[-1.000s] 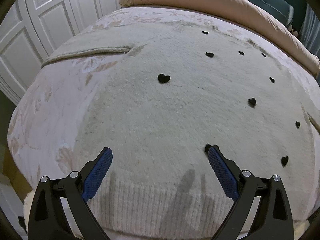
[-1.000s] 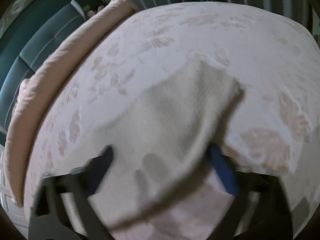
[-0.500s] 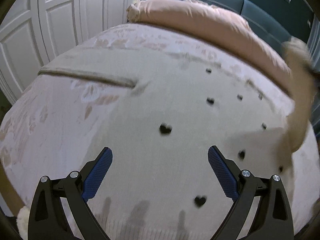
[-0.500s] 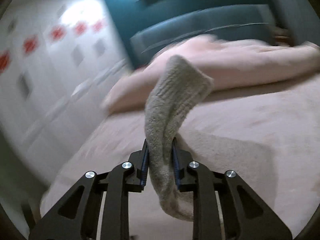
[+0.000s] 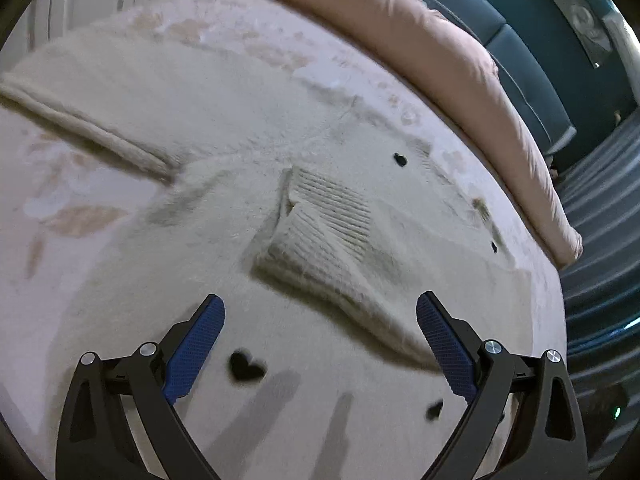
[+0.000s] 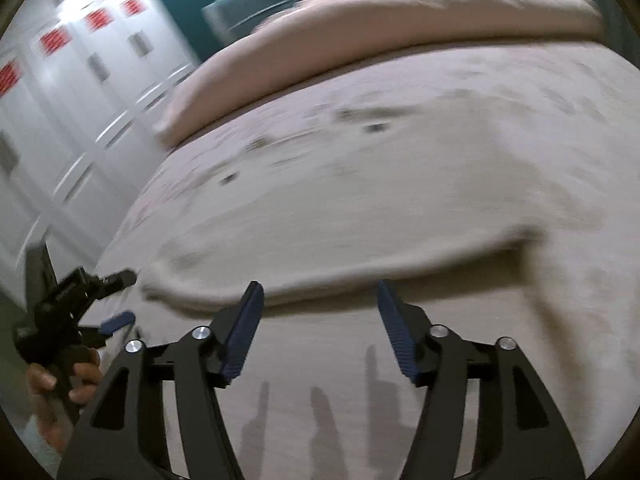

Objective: Fold small clothes

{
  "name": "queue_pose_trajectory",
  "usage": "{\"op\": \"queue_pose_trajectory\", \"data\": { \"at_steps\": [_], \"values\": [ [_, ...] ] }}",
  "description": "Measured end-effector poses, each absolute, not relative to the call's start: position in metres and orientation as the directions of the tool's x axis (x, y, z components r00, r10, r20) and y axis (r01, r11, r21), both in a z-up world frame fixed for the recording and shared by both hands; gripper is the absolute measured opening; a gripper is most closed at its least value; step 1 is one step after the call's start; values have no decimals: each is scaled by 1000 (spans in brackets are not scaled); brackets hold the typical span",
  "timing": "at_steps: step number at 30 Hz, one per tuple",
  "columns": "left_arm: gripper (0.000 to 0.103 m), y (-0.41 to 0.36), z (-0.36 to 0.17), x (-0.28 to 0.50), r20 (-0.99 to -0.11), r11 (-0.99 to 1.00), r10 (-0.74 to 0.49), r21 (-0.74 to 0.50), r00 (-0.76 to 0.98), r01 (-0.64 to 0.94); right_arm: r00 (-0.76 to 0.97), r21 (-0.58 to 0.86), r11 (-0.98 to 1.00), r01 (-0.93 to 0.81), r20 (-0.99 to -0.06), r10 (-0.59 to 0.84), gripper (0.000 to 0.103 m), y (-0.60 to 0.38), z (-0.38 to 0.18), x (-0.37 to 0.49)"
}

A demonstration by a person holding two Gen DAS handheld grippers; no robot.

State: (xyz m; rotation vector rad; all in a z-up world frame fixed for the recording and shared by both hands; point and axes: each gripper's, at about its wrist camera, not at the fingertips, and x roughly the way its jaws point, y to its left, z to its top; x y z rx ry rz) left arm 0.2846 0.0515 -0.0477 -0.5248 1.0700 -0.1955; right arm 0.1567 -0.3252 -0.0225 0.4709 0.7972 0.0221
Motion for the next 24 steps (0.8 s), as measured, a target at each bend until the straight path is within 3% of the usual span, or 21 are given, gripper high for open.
{"op": "queue_pose_trajectory", "data": {
  "at_steps": [7,9,10,11,12,15,20,21,22,24],
  "values": [
    [92,51,-56,303,-778,798,-393,-553,490,-238,718,508,795,333,-682,135,68,-391,-41,149],
    [62,50,-55,308,-768,791,-404,-566,497,-232,723,531,769,356,-678,134,68,-398,-45,156],
    [54,48,-54,312,-766,793,-416,-570,491,-217,726,539,761,362,-675,133,66,-397,-46,161],
    [27,47,-53,316,-761,792,-431,-577,485,-200,728,542,757,365,-673,130,63,-396,-46,168],
    [5,43,-52,322,-752,789,-458,-590,475,-174,729,543,757,363,-672,132,52,-395,-46,175],
    [5,33,-32,333,-718,799,-474,-594,510,-94,741,568,751,337,-652,161,7,-396,-37,192],
    [5,27,46,335,-524,773,-516,-626,678,104,924,657,728,195,-372,88,6,-405,23,162],
    [5,27,54,333,-495,771,-515,-624,699,126,932,657,729,193,-354,72,6,-406,21,157],
    [5,26,55,332,-491,780,-506,-612,709,133,923,639,737,220,-381,55,6,-407,12,159],
    [6,15,21,343,-588,836,-462,-539,664,104,805,513,780,358,-592,19,7,-406,-33,183]
  ]
}}
